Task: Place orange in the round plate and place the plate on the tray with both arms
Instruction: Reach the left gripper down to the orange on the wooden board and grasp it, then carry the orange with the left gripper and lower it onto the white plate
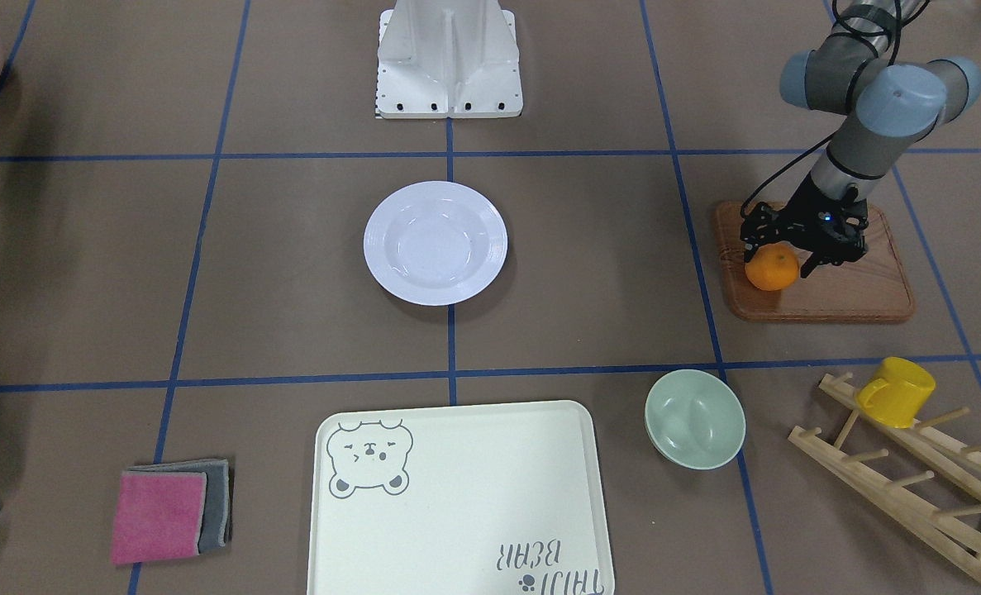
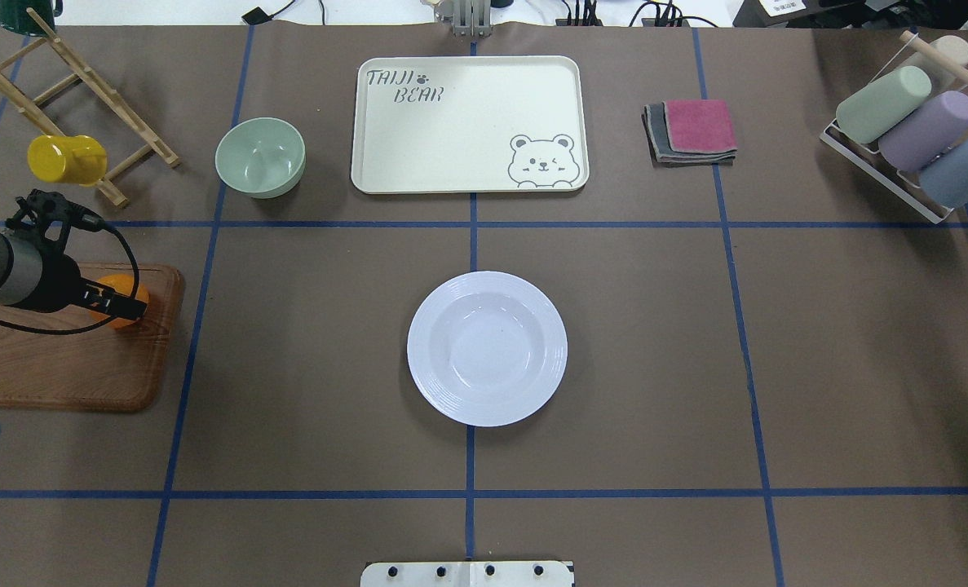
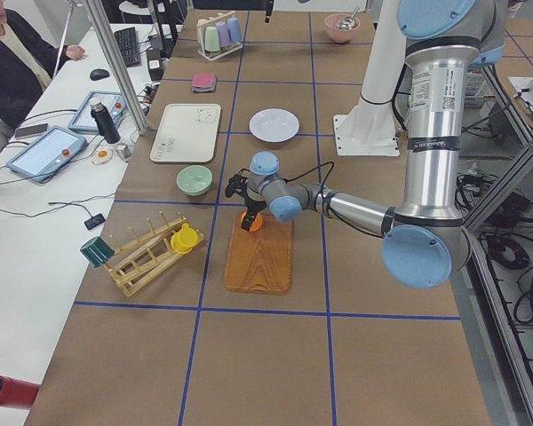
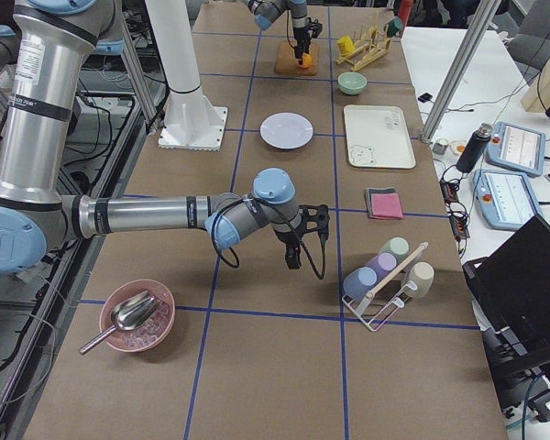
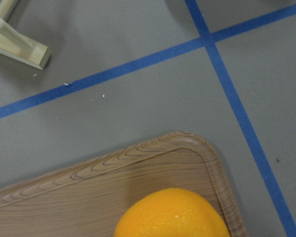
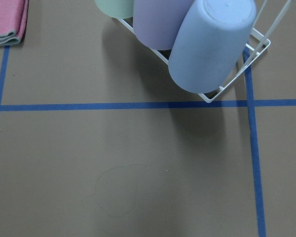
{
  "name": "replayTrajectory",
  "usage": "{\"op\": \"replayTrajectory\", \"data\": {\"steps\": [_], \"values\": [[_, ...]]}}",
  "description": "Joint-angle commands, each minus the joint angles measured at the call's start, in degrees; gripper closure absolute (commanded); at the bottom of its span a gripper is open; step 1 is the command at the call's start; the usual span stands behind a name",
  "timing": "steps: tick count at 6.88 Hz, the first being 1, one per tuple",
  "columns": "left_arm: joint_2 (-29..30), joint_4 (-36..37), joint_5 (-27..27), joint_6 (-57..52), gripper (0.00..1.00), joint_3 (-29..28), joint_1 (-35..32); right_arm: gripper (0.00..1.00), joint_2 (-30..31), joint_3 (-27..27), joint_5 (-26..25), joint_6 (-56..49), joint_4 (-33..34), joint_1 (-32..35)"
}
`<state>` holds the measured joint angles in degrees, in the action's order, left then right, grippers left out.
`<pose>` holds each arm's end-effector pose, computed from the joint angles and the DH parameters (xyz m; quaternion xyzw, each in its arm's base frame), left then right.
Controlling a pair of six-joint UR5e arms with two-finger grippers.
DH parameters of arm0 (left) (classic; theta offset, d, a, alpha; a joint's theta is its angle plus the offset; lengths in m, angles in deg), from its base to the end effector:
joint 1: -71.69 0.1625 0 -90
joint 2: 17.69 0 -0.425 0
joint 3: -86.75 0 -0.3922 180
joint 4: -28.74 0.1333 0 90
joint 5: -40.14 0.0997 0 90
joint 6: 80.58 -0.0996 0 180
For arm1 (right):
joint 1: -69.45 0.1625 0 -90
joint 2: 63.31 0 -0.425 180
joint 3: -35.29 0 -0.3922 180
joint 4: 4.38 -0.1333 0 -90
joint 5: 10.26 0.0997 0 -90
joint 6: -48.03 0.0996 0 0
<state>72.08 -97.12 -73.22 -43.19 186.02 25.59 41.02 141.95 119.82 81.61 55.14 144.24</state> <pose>0.2935 -0.4403 0.5203 0.1619 0.3856 0.1286 0.8992 -0.0413 -0.4155 0.5684 0.1059 -0.4090 0.0483 0.9051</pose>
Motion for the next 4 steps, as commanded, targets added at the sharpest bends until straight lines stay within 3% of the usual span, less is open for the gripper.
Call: {"op": "replayTrajectory", "data": {"steps": [1,2,4], "values": [[1.27,0.61,-0.72,0.49,1.00,3.61,0.05,0.00,0.00,-0.14,0.09,0.08,-0.89,0.00],[4.41,5.75,-3.68,0.84,1.00,6.26,0.05,0.00,0.00,-0.22,0.35,0.17,-1.16,0.00],[19.30,19.61,-3.71,10.46,1.00,7.34,1.01,0.00,-0.96,-0.14,0.53,2.79,-3.08,-1.92]]}}
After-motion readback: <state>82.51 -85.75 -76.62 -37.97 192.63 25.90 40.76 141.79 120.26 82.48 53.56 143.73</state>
